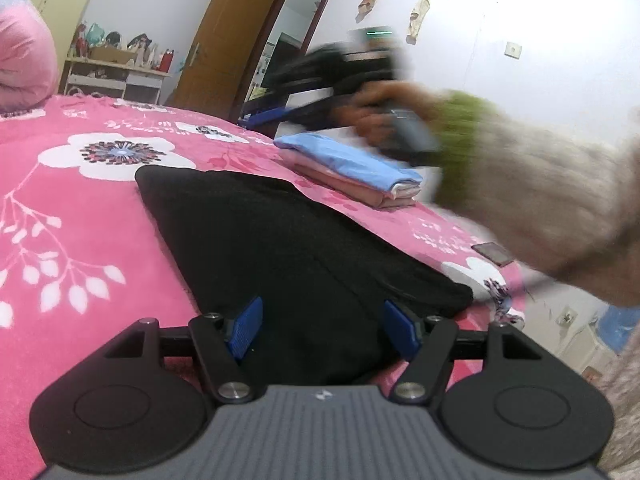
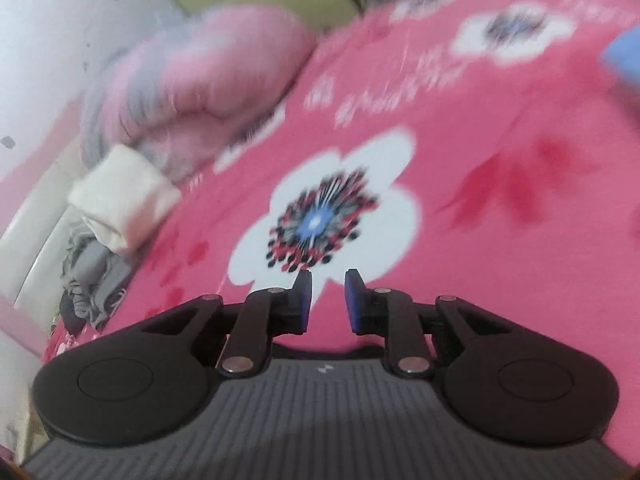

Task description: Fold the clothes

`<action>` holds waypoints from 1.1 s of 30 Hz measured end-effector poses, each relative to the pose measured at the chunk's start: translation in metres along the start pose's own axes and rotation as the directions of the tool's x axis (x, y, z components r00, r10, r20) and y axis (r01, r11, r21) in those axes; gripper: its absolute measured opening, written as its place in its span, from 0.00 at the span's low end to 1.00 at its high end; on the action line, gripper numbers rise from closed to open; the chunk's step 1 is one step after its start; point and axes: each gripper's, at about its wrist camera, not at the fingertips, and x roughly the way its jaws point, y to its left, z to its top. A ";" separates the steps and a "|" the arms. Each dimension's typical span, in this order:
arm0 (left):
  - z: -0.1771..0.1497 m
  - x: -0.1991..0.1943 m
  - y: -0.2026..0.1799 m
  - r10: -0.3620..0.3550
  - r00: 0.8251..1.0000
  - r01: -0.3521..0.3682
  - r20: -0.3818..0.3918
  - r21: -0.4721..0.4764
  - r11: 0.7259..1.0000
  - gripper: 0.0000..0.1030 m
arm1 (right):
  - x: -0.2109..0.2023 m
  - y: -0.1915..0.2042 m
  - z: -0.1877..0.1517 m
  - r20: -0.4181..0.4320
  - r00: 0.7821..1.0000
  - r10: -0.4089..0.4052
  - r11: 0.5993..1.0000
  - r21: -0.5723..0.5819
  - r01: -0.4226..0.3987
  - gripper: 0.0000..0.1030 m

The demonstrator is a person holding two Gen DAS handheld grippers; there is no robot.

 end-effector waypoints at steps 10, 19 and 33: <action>0.040 -0.024 -0.010 -0.001 0.999 -0.002 -0.044 -0.049 0.999 0.76 | -0.191 -0.002 -0.092 0.185 0.973 -0.140 0.979 -0.122 0.164 0.24; 0.064 0.029 -0.055 0.287 0.906 -0.278 -0.312 0.072 0.958 0.77 | -0.151 0.019 -0.228 0.073 0.975 -0.212 0.952 -0.212 0.222 0.24; 0.056 0.053 -0.079 0.449 0.788 -0.429 -0.421 0.148 0.891 0.89 | -0.238 0.042 -0.296 0.225 0.920 -0.320 0.933 -0.091 0.347 0.56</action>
